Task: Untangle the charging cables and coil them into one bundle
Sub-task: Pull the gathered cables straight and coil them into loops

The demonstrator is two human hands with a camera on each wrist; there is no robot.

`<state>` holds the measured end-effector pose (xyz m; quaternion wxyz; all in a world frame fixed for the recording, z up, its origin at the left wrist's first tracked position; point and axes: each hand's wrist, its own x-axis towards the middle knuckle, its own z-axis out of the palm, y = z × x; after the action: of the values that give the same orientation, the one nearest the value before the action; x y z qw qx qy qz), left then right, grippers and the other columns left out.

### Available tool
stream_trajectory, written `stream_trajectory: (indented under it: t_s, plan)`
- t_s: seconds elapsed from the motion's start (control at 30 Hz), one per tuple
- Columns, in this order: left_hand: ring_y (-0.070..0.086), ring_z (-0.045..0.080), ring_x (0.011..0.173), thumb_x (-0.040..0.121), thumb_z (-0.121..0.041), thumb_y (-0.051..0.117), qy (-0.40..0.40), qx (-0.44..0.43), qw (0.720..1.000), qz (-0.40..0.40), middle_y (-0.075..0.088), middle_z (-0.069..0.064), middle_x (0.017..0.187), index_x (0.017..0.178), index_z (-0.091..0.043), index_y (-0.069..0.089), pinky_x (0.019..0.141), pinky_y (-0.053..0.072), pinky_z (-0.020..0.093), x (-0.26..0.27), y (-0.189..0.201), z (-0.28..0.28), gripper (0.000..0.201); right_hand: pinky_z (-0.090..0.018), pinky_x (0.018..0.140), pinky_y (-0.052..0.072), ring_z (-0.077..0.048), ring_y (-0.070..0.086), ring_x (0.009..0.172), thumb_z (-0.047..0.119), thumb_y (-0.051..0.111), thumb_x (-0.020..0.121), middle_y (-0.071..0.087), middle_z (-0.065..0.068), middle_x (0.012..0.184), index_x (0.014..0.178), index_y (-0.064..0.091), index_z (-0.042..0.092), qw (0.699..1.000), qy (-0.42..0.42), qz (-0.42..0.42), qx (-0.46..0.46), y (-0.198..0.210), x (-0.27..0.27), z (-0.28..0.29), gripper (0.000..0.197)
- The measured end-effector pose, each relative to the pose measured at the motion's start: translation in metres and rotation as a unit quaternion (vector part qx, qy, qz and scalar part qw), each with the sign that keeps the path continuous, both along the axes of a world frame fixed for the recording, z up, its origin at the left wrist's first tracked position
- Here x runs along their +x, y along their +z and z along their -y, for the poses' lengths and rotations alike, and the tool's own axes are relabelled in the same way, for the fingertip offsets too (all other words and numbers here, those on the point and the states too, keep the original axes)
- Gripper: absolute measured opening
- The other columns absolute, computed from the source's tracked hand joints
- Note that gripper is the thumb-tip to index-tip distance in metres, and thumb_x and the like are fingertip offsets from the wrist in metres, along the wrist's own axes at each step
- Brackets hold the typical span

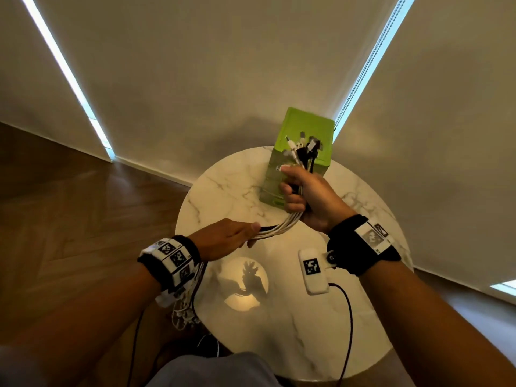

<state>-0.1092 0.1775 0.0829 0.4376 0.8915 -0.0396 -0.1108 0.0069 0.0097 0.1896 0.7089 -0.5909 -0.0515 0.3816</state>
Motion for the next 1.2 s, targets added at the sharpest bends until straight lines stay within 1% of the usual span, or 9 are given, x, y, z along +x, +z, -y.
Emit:
stream_trajectory:
  t_s: [0.1,0.2,0.4,0.47,0.63,0.83,0.93,1.07,1.2]
  plan:
    - [0.059,0.009,0.074,0.089,-0.082,0.015,-0.054,0.154,0.984,0.066,0.064,-0.01,0.077,0.086,-0.033,0.062,0.075,0.051,0.039,0.008,0.013,-0.013,0.068,-0.035,0.061,0.059,-0.02,0.06,0.056,0.017,0.054,0.1,0.064,-0.013,0.076,0.09,0.06,0.008,0.997,0.045,0.042,-0.055,-0.009,-0.009,0.003,0.015]
    - [0.059,0.007,0.068,0.088,-0.082,0.022,-0.085,0.235,0.958,0.143,0.065,-0.012,0.075,0.091,-0.03,0.068,0.067,0.052,0.037,0.016,0.03,-0.018,0.068,-0.051,0.09,0.056,-0.034,0.07,0.102,0.028,0.053,0.1,0.074,-0.012,0.111,0.082,0.061,0.011,0.99,0.097,0.043,-0.095,-0.021,-0.008,0.007,0.026]
    - [0.067,0.017,0.075,0.084,-0.081,0.043,-0.089,0.263,0.926,0.255,0.072,-0.006,0.088,0.114,-0.028,0.061,0.061,0.047,0.03,0.026,0.055,-0.015,0.063,-0.058,0.087,0.055,-0.054,0.064,0.108,0.045,0.051,0.101,0.067,-0.028,0.122,0.128,0.062,0.014,0.977,0.183,-0.052,-0.093,-0.029,-0.024,0.011,0.042]
    - [0.065,0.019,0.072,0.084,-0.076,0.052,-0.082,0.276,0.927,0.239,0.069,-0.004,0.085,0.114,-0.025,0.053,0.059,0.042,0.029,0.032,0.059,-0.011,0.059,-0.05,0.082,0.059,-0.05,0.066,0.104,0.051,0.047,0.102,0.067,-0.03,0.118,0.13,0.058,0.013,0.974,0.202,-0.061,-0.077,-0.031,-0.031,0.013,0.049]
    - [0.062,0.016,0.062,0.071,-0.069,0.074,-0.033,0.174,0.971,0.164,0.064,-0.004,0.077,0.098,-0.031,0.028,0.054,0.049,0.033,0.036,0.061,-0.001,0.066,-0.036,0.062,0.052,-0.028,0.061,0.068,0.052,0.045,0.103,0.063,-0.021,0.084,0.114,0.059,0.0,0.977,0.197,-0.006,-0.08,-0.038,-0.037,0.02,0.055]
    - [0.067,0.016,0.07,0.063,-0.064,0.08,0.019,0.047,0.992,0.114,0.067,-0.003,0.081,0.104,-0.026,0.029,0.062,0.054,0.036,0.04,0.054,0.007,0.075,-0.03,0.056,0.041,-0.019,0.042,0.058,0.046,0.052,0.102,0.043,-0.006,0.066,0.077,0.058,0.014,0.98,0.187,0.012,-0.071,-0.044,-0.034,0.034,0.042]
    - [0.066,0.004,0.07,0.073,-0.055,0.081,0.053,-0.006,0.992,0.117,0.068,-0.007,0.083,0.114,-0.031,0.03,0.067,0.056,0.029,0.032,0.042,0.0,0.07,-0.028,0.052,0.035,-0.016,0.033,0.053,0.043,0.052,0.102,0.031,-0.001,0.063,0.08,0.054,0.014,0.99,0.126,-0.001,-0.06,-0.047,-0.027,0.042,0.036]
    - [0.061,0.006,0.069,0.092,-0.052,0.064,0.092,0.065,0.989,0.097,0.064,-0.007,0.08,0.108,-0.032,0.042,0.064,0.049,0.03,0.026,0.019,-0.001,0.034,-0.026,0.049,0.032,-0.015,0.025,0.053,0.053,0.055,0.094,0.024,0.002,0.062,0.08,0.051,0.014,0.999,0.043,0.01,-0.022,-0.038,-0.015,0.047,0.042]
    - [0.063,0.019,0.063,0.105,-0.029,0.048,0.191,-0.142,0.971,0.035,0.065,0.006,0.073,0.093,-0.016,0.054,0.067,0.053,0.035,0.037,0.022,0.013,0.018,-0.027,0.05,0.033,-0.015,0.025,0.052,0.056,0.053,0.093,0.028,0.004,0.059,0.071,0.043,0.021,0.991,0.045,0.121,-0.045,-0.034,-0.012,0.045,0.042]
